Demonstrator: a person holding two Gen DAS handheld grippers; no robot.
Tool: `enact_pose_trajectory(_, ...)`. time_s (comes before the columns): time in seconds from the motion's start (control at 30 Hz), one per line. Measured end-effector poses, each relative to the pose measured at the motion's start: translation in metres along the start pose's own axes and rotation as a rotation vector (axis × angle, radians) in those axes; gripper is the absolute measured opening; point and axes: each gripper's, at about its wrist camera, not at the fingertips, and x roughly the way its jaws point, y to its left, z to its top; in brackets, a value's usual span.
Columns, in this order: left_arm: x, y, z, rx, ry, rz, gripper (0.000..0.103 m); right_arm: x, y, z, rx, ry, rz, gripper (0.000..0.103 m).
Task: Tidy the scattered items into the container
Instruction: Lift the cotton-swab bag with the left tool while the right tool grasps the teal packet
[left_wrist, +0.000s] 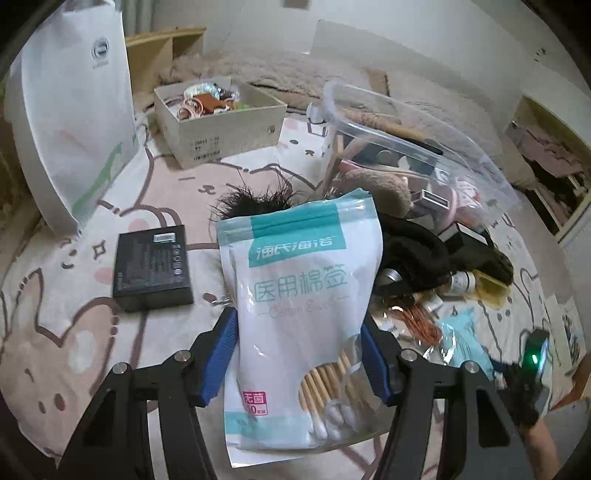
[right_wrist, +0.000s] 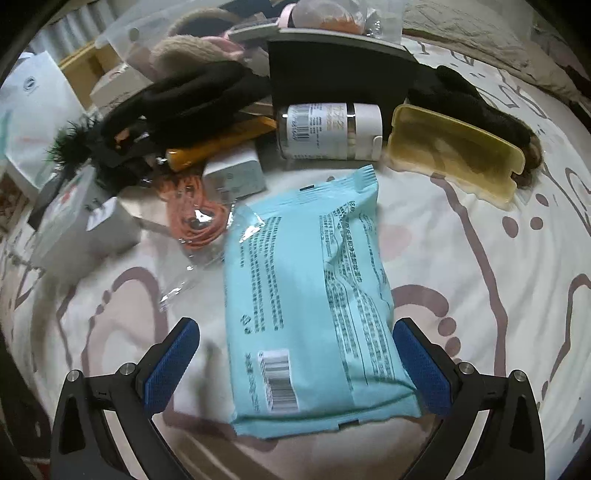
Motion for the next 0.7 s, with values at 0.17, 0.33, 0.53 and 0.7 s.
enact_pose_trajectory(0.17, -0.022, 0.012, -0.019, 0.036, -0.010, 0.016, 0.063, 0.012, -0.003, 0.004, 0.030, 0.047, -0.054, 0.103)
enact_pose_trajectory(0.33, -0.027, 0.028, -0.048, 0.046, 0.024, 0.033, 0.063, 0.014, -0.001, 0.004, 0.020, 0.049, -0.103, 0.096)
enact_pose_trajectory(0.53, -0.014, 0.054, -0.084, 0.020, 0.079, 0.075, 0.063, 0.003, -0.012, -0.007, 0.027, -0.005, -0.087, 0.084)
enact_pose_trajectory(0.7, 0.004, 0.080, -0.106, -0.031, 0.131, 0.115, 0.063, -0.007, -0.012, -0.024, 0.013, -0.017, -0.079, 0.083)
